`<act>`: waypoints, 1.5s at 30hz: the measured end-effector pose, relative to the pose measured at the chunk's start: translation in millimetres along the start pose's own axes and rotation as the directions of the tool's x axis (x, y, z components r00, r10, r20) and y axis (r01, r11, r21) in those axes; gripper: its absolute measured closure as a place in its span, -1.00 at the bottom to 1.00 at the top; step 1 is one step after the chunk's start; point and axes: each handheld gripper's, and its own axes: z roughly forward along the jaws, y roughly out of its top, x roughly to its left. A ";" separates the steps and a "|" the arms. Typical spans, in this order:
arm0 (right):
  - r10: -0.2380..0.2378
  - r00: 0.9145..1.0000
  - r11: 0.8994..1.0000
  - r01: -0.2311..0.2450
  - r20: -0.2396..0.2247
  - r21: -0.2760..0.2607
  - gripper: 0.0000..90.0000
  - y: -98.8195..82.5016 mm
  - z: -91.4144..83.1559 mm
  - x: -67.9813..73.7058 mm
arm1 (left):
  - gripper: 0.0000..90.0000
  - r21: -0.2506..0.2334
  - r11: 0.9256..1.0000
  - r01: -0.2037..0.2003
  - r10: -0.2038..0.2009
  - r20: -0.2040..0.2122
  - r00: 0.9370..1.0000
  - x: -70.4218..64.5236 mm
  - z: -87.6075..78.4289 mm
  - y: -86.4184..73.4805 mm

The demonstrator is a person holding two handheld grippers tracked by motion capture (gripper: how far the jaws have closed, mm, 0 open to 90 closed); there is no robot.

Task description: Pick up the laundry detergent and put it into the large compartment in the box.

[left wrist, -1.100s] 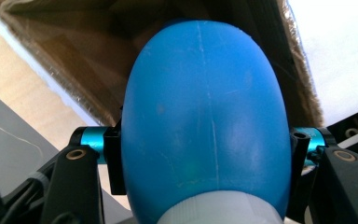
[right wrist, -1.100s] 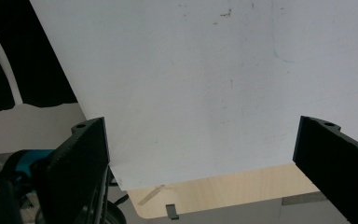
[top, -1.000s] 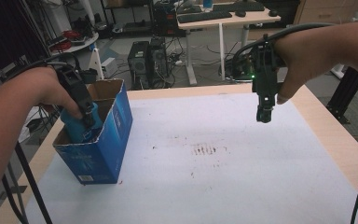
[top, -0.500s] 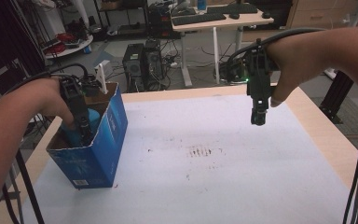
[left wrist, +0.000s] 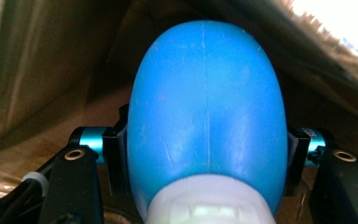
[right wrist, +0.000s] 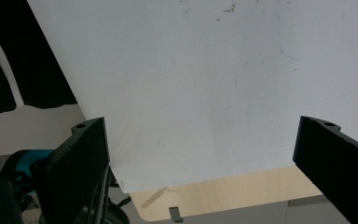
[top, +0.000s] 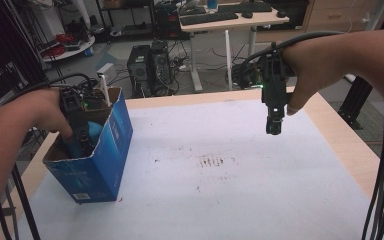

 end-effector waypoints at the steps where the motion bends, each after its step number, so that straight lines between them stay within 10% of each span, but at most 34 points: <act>1: -0.002 1.000 1.000 0.002 0.000 -0.001 -0.94 -0.1 0.4 -0.3 | -0.17 -0.002 1.000 0.000 0.000 0.003 1.000 -0.1 0.1 -0.1; 12: -0.006 1.000 1.000 0.006 -0.002 -0.004 -0.94 1.2 1.1 -0.3 | -0.30 -0.008 1.000 -0.021 0.021 0.051 0.998 -1.6 -2.2 -2.6; 45: -0.015 1.000 1.000 0.015 -0.007 -0.014 -0.94 3.6 1.0 0.2 | -0.61 -0.036 0.999 -0.012 0.011 -0.035 0.999 -15.8 -63.9 -8.6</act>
